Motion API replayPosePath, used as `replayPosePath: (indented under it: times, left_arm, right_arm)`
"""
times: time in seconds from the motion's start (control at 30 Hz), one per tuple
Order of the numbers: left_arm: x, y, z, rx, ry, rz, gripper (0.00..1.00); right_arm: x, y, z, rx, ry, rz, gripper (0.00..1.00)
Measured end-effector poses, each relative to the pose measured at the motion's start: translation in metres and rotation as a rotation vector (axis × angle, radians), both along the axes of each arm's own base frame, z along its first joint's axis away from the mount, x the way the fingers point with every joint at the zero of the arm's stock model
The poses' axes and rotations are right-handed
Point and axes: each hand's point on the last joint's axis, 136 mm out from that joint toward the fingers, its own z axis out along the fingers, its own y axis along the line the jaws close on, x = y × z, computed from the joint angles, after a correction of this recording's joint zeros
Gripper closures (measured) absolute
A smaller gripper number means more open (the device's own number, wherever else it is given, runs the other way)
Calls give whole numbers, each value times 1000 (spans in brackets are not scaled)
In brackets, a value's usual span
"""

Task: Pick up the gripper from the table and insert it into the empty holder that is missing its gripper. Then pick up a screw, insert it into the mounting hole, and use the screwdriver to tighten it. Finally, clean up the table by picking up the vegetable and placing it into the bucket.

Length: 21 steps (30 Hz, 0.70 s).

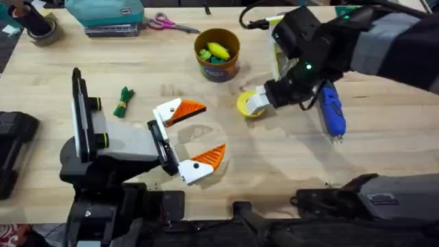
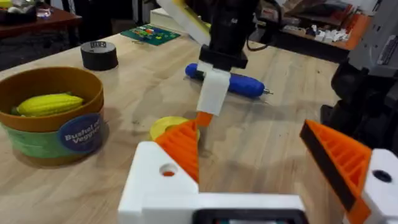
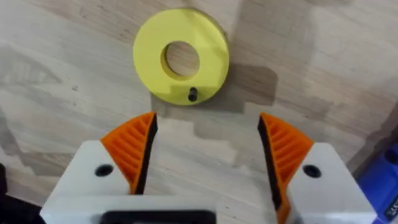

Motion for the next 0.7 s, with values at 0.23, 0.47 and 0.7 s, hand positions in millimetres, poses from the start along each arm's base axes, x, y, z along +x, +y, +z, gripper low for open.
replayPosePath:
  times: [0.23, 0.47, 0.7]
  left_arm:
    - [0, 0, 0, 0, 0, 0, 15]
    - [0, 0, 0, 0, 0, 0, 15]
    - [0, 0, 0, 0, 0, 0, 15]
  right_arm:
    - [7, 11, -3, -3, 4, 27, 114]
    - [5, 22, -8, -8, 7, 79, 181]
    - [9, 27, -8, 3, -13, 84, 320]
